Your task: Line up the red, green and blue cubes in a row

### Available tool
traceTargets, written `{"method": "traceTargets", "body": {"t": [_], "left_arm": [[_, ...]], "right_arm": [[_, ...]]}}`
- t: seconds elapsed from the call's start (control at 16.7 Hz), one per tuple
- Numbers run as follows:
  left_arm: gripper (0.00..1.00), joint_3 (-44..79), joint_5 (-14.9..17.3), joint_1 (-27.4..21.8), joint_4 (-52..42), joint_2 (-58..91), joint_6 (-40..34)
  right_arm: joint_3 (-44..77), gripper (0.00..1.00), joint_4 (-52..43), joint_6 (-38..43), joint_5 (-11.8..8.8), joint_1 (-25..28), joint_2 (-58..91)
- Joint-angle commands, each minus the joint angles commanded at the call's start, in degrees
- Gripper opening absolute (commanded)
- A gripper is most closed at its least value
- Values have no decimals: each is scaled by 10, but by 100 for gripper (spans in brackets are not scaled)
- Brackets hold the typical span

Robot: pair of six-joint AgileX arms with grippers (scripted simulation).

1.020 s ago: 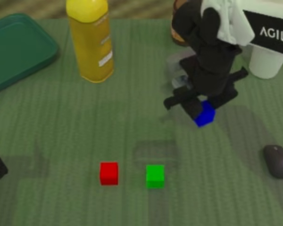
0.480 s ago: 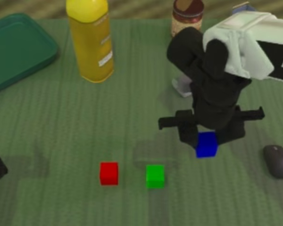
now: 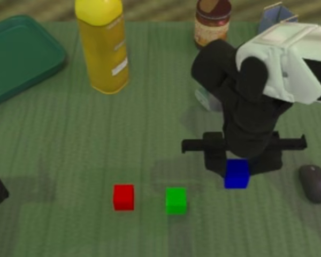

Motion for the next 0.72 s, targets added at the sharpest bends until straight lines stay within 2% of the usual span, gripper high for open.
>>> {"method": "traceTargets", "body": {"t": [0.18, 0.48, 0.72], "left_arm": [[100, 0, 0, 0, 0, 0, 0], [100, 0, 0, 0, 0, 0, 0], [100, 0, 0, 0, 0, 0, 0]], "right_arm": [[-18, 0, 23, 0, 0, 1, 7], [-85, 0, 133, 2, 1, 5, 42], [-100, 0, 152, 3, 1, 5, 51]]}}
